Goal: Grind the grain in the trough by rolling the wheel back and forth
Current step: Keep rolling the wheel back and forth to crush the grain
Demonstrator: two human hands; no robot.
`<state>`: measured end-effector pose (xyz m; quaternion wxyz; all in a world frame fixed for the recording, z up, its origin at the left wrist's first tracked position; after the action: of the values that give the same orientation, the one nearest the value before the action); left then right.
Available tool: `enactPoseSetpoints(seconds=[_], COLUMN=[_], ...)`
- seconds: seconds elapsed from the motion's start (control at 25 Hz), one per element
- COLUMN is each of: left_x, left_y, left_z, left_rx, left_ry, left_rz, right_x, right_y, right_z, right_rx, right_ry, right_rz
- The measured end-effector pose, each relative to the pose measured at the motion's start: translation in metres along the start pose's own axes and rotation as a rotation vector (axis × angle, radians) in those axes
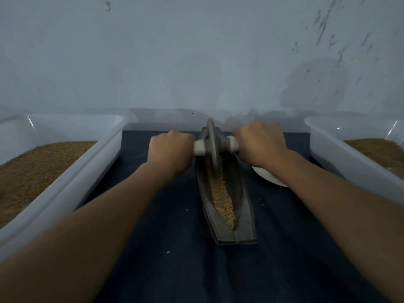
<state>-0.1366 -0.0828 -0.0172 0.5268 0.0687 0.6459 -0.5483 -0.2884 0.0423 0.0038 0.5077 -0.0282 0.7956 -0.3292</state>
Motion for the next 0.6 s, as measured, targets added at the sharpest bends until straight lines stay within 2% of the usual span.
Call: enactPoseSetpoints(seconds=[0.08, 0.2, 0.28, 0.44, 0.6], left_x=[-0.01, -0.037, -0.052, -0.016, 0.001], left_y=[0.022, 0.051, 0.053, 0.024, -0.024], left_z=[-0.001, -0.008, -0.009, -0.007, -0.004], left_rx=[0.036, 0.218, 0.25, 0.139, 0.091], left_ry=[-0.017, -0.078, -0.088, -0.117, -0.157], left_rz=[-0.041, -0.148, -0.201, -0.06, -0.005], right_x=[-0.009, -0.024, -0.031, -0.002, 0.022], right_y=[0.025, 0.076, 0.092, 0.053, -0.001], right_z=[-0.001, -0.005, -0.006, -0.008, -0.009], right_rx=[-0.016, -0.025, -0.031, 0.014, 0.09], right_ry=[0.003, -0.01, -0.011, -0.042, -0.057], right_rz=[-0.018, -0.113, -0.167, -0.161, -0.049])
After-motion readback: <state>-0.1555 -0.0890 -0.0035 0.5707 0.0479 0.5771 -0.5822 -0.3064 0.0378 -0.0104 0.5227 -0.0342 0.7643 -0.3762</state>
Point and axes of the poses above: each hand's wrist, its own y-axis away from the middle knuckle, its own x-axis out of the palm, z = x × y, the point moved 3 cm from there along -y, towards the middle knuckle, and after that the axes turned 11 degrees about -z, right-handed, at the moved point
